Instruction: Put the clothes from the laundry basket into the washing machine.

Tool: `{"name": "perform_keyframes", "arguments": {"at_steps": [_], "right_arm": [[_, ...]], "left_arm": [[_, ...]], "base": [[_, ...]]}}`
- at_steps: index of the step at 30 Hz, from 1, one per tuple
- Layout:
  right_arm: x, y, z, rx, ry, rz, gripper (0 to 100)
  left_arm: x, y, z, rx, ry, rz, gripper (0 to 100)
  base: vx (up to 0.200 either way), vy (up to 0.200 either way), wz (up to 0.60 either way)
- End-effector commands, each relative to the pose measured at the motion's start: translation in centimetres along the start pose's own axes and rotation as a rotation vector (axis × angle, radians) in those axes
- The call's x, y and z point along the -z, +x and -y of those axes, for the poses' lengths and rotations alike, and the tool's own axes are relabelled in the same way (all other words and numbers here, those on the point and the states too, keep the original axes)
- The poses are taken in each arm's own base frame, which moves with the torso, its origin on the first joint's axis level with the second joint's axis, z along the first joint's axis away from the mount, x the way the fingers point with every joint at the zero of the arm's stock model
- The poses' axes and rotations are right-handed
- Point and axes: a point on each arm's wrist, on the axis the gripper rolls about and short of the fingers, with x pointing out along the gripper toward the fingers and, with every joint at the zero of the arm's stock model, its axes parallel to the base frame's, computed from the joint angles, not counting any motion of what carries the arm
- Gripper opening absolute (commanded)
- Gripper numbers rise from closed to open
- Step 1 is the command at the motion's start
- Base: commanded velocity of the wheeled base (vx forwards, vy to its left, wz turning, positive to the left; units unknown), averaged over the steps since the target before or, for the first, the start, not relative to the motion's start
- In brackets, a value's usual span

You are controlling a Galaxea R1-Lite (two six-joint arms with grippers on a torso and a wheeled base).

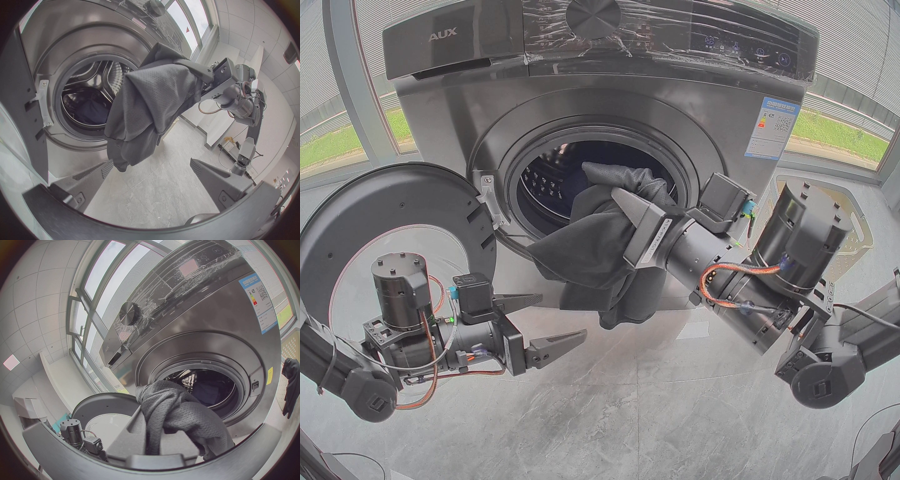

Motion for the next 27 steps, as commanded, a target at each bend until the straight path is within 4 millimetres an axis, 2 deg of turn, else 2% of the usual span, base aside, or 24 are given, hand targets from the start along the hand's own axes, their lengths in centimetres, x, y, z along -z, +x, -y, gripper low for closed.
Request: {"name": "perform_keyframes", "arguments": {"at_steps": [1, 9, 22, 27], "right_arm": [[0.0, -0.1, -0.1, -0.002, 0.0, -0.003, 0], [0.1, -0.2, -0.2, -0.008, 0.002, -0.006, 0], [0.2, -0.1, -0.1, -0.009, 0.0, 0.005, 0], [0.2, -0.1, -0.1, -0.01, 0.001, 0.01, 0]], "left_arm": [[0.4, 1.3, -0.2, 0.014, -0.009, -0.018, 100], [0.1, 2.7, -0.7, 0.017, -0.014, -0.008, 100], [0.2, 4.0, 1.8, 0.105, -0.039, -0.002, 100], [0.6, 4.8, 1.7, 0.081, -0.049, -0.008, 100]], "base": [[0.0, 0.0, 0.0], [0.0, 0.0, 0.0], [0.0, 0.0, 0.0], [0.0, 0.0, 0.0]]}}
